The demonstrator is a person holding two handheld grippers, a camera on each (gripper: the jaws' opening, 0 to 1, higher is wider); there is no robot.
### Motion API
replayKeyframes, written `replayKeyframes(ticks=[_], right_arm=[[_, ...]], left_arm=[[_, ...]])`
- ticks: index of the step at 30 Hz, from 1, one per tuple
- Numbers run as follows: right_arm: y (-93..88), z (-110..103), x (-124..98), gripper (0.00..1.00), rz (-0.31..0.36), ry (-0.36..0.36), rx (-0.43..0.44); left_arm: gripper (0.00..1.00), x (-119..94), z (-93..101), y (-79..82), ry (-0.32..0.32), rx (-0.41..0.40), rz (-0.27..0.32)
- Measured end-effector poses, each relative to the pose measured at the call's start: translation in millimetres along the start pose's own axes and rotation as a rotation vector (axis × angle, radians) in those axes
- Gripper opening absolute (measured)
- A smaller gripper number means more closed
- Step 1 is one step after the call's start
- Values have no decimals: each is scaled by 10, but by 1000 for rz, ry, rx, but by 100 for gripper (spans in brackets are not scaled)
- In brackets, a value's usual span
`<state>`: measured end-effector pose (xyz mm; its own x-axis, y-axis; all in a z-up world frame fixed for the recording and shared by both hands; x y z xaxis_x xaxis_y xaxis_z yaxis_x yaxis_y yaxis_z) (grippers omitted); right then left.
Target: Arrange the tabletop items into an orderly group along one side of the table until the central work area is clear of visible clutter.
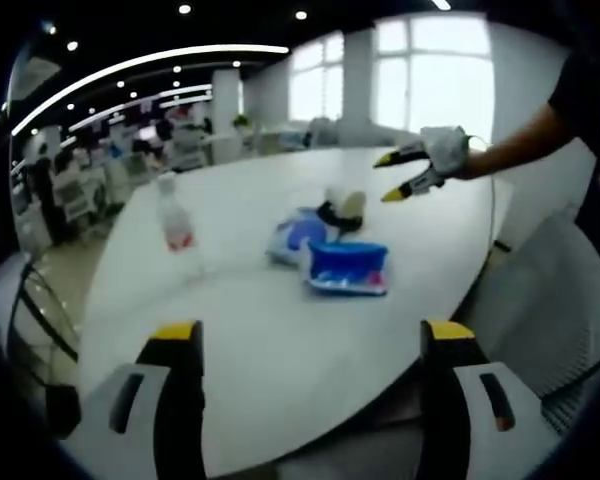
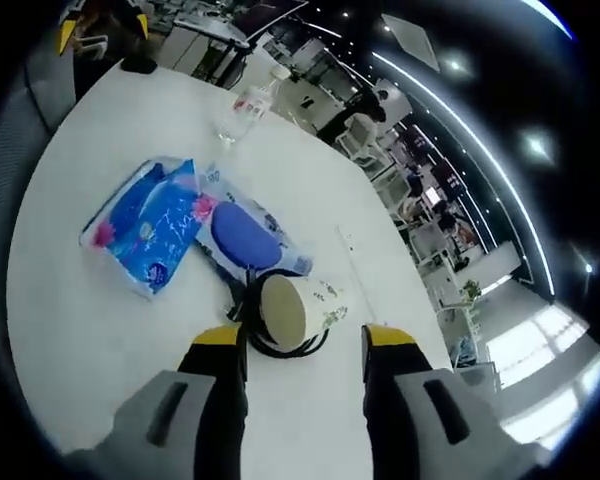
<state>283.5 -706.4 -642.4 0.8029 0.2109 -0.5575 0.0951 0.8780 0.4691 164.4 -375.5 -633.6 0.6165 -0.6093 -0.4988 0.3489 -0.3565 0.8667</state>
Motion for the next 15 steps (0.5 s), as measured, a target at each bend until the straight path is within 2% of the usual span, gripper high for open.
replayKeyframes(ticks=[9,15], right_arm=[[-15,98,247,35,-21,2,0],[-35,152,393,38,-31,18,-4]], left_arm=[[84,5,8,4,8,-1,-4],[84,8,10,8,8,-4,-5]])
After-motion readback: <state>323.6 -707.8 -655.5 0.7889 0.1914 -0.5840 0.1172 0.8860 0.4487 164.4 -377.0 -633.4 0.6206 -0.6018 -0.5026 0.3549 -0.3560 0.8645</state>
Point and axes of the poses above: the point that each gripper's makers call its tool centre point, and the gripper's own axes: x roughly forward along the fingers, z roughly to its right, y roughly out of its top, the point moved 2 cm from there along -x, roughly backward along the fingers, and after that the axes turned 2 degrees about y, right-handed, at the moved point
